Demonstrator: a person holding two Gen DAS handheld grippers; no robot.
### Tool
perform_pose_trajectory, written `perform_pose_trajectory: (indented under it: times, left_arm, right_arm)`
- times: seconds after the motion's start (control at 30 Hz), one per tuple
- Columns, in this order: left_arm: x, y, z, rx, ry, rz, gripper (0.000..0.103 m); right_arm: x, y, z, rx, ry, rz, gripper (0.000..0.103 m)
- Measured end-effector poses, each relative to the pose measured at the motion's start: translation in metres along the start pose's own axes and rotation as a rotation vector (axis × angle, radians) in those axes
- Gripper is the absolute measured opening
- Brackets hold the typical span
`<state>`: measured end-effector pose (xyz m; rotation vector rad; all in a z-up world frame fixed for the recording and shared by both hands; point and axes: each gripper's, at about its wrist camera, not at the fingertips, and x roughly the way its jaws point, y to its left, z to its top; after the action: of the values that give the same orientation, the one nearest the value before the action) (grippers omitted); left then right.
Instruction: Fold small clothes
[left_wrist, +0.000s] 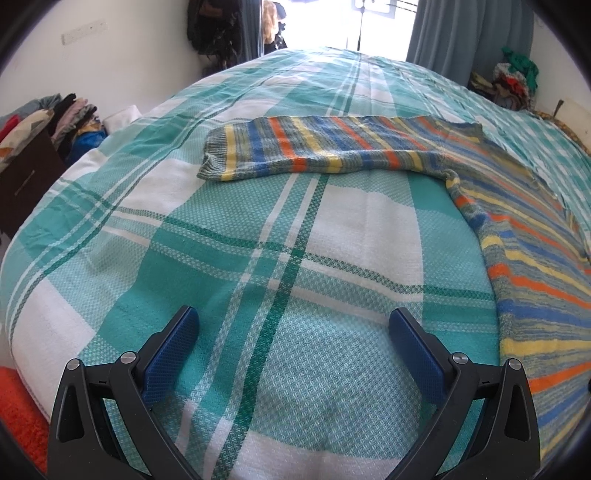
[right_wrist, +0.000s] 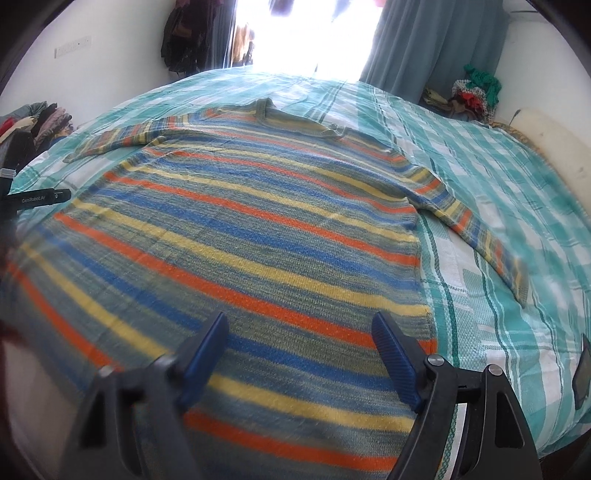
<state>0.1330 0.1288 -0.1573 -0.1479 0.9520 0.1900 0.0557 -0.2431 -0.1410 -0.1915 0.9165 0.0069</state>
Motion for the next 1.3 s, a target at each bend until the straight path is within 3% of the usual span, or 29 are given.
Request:
perform_pose_trajectory:
  times: [0.13, 0.23, 0.33, 0.4, 0.5, 0.63, 0.77, 0.87, 0.93, 0.97, 1.0, 1.07, 1.17, 1.23, 1.3]
  left_arm:
    - [-0.027, 0.0, 0.0, 0.006, -0.029, -0.058, 0.102]
    - [-0.037, -0.009, 0.023, 0.031, -0.082, -0.106, 0.102]
    - [-0.025, -0.022, 0.05, 0.078, -0.099, -0.135, 0.102]
    - [-0.003, -0.028, 0.057, 0.106, -0.086, -0.102, 0.102]
    - [0.045, -0.026, 0.047, 0.104, 0.039, -0.092, 0.102]
    - [0.047, -0.021, 0.038, 0.078, 0.001, -0.128, 0.103]
    - [0.046, -0.021, 0.037, 0.077, -0.005, -0.134, 0.103]
    - [0.046, -0.021, 0.037, 0.078, -0.007, -0.132, 0.103]
    - [0.046, -0.021, 0.037, 0.077, -0.007, -0.133, 0.103]
    - [0.046, -0.02, 0.037, 0.076, -0.008, -0.134, 0.103]
    - [0.046, -0.02, 0.037, 0.076, -0.009, -0.134, 0.103]
    - [0.046, -0.02, 0.037, 0.076, -0.009, -0.132, 0.103]
    - [0.046, -0.02, 0.037, 0.076, -0.011, -0.133, 0.103]
    - [0.046, -0.019, 0.037, 0.074, -0.015, -0.136, 0.103]
    - [0.045, -0.019, 0.037, 0.071, -0.021, -0.137, 0.103]
  right_arm:
    - [0.001, -0.023, -0.006, 0.122, 0.035, 0.042, 0.079]
    - [-0.008, -0.061, -0.001, 0.26, 0.003, 0.109, 0.079]
    - [-0.008, -0.125, 0.015, 0.41, -0.033, 0.129, 0.079]
    - [-0.006, -0.179, 0.025, 0.519, -0.066, 0.104, 0.079]
    - [0.006, -0.266, 0.031, 0.68, -0.105, 0.037, 0.079]
    - [0.043, -0.36, 0.018, 0.898, -0.027, 0.025, 0.079]
    - [0.074, -0.402, 0.0, 1.053, 0.0, 0.108, 0.074]
    - [0.095, -0.408, 0.003, 1.053, 0.025, 0.154, 0.065]
    - [0.114, -0.406, 0.001, 1.04, 0.096, 0.157, 0.058]
    - [0.12, -0.404, 0.001, 1.031, 0.121, 0.144, 0.048]
    - [0.125, -0.401, 0.001, 1.012, 0.143, 0.127, 0.028]
    - [0.132, -0.4, 0.004, 0.981, 0.193, 0.106, 0.002]
    - [0.121, -0.398, 0.019, 0.938, 0.17, 0.026, 0.002]
    - [0.101, -0.382, 0.051, 0.811, 0.113, -0.05, 0.002]
    - [0.076, -0.357, 0.093, 0.686, 0.027, -0.046, 0.002]
